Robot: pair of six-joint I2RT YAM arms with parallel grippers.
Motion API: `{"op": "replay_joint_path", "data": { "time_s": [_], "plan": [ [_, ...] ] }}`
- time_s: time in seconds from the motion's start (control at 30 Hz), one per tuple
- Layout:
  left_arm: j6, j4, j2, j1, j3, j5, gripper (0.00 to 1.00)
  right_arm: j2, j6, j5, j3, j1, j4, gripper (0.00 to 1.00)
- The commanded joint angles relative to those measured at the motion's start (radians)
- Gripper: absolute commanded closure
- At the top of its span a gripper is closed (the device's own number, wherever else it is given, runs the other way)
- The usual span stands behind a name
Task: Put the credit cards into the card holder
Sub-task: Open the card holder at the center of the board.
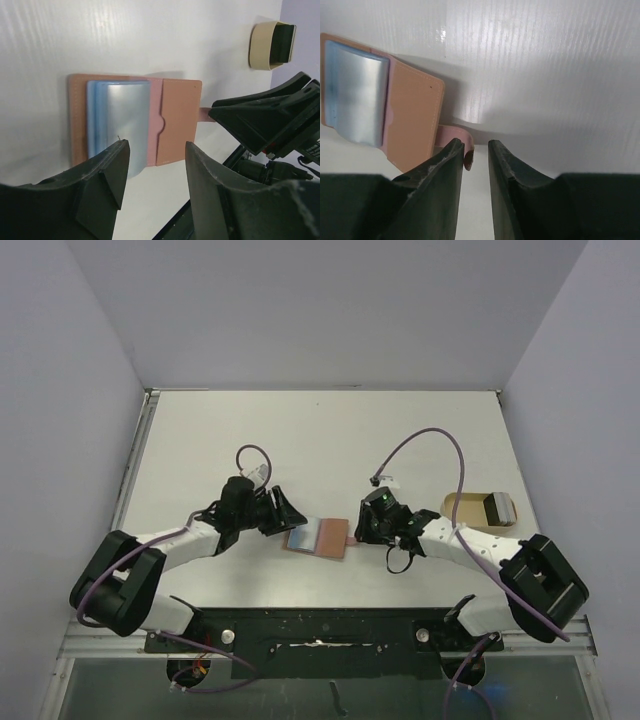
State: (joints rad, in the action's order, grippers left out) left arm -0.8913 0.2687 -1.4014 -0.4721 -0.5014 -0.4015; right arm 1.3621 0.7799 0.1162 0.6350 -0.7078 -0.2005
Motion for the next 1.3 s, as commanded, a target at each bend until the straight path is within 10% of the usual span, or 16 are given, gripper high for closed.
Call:
{"op": "replay_joint_path", "data": {
  "time_s": [0.0,0.33,0.83,1.27],
  "plan": [
    [0.039,0.011,-0.029,-0.027,-0.076,0.007,0.53,-0.083,-0.009,0.045,0.114,-0.021,-0.048,0.71],
    [-0.031,0.110,-0.075,-0.040,-0.036,-0.028,0.54,0.010,0.002,0.007,0.253,-0.127,0.001,0.68],
    [0.100,-0.189,0.048,0.072,-0.028,0.139,0.43,0.247,0.006,-0.017,0.189,-0.102,0.095,0.82],
    [0.008,0.110,-0.091,0.064,0.023,-0.100,0.40,0.271,0.022,-0.029,0.103,-0.094,0.156,0.82]
  ]
}}
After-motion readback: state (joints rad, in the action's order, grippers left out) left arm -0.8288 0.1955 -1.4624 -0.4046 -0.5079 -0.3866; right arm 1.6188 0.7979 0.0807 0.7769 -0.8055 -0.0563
